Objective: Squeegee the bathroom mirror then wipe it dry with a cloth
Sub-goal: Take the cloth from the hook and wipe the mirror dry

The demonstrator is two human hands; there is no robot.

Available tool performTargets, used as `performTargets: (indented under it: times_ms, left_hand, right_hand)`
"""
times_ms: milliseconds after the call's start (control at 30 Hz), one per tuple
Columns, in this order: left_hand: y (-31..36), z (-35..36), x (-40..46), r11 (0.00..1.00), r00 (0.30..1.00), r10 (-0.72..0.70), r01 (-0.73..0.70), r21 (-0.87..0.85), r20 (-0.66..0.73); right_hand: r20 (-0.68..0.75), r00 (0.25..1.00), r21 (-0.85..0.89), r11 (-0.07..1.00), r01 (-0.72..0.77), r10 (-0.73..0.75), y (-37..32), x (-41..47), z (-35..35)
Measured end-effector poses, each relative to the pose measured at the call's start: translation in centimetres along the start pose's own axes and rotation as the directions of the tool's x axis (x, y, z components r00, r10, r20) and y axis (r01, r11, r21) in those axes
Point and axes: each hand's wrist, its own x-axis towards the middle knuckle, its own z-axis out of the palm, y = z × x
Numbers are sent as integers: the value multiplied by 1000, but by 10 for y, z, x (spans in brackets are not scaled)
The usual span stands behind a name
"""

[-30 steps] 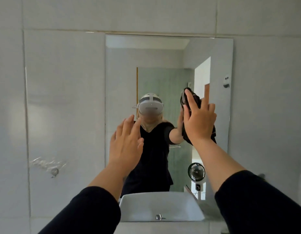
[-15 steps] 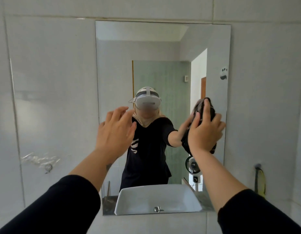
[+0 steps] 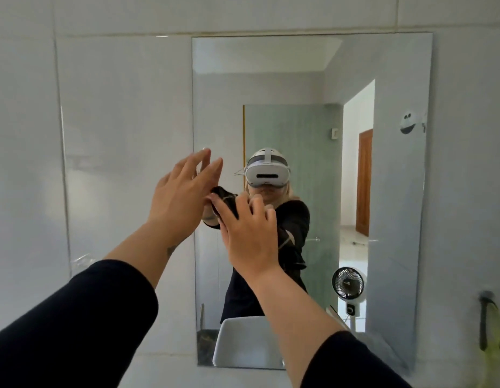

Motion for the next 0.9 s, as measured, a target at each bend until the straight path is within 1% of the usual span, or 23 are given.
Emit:
performTargets:
  times_ms: [100, 233, 300, 400, 433, 500, 567, 633, 733, 900]
  left_hand:
    - [-1, 2, -1, 1000, 1000, 24, -24, 11, -1]
    - [3, 1, -2, 1000, 1000, 0, 0, 7, 16]
    - [7, 1, -2, 1000, 1000, -16, 15, 20, 24]
    - [14, 2, -2, 997, 996, -76, 75, 27, 45]
    - [18, 3, -3, 996, 995, -90, 89, 26, 40]
    - [28, 5, -7, 997, 997, -71, 71, 29, -3]
    - [38, 10, -9, 999, 999, -37, 38, 18, -27]
    - [41, 16, -8, 999, 999, -32, 32, 2, -1]
    - [39, 20, -6, 999, 999, -32, 32, -12, 23]
    - [41, 19, -7, 994, 997, -77, 79, -81, 27]
  right_hand:
    - [-3, 1000, -11, 1000, 15, -15, -3, -5, 4]
    - [-9, 998, -15, 998, 58, -58, 14, -5, -1]
    - [-38, 999, 7, 1000, -5, 5, 32, -6, -7]
    - [-89, 988, 30, 992, -121, 123, 70, -10, -17]
    - [-99, 984, 20, 989, -145, 146, 83, -12, -20]
    - [-120, 971, 2, 978, -206, 205, 110, -18, -27]
    - [-161, 940, 1, 953, -303, 299, 133, -25, -33]
    - [-205, 893, 10, 913, -407, 400, 154, -33, -38]
    - [-251, 828, 14, 857, -515, 502, 182, -50, -41]
    - [-235, 737, 43, 765, -643, 633, 202, -80, -41]
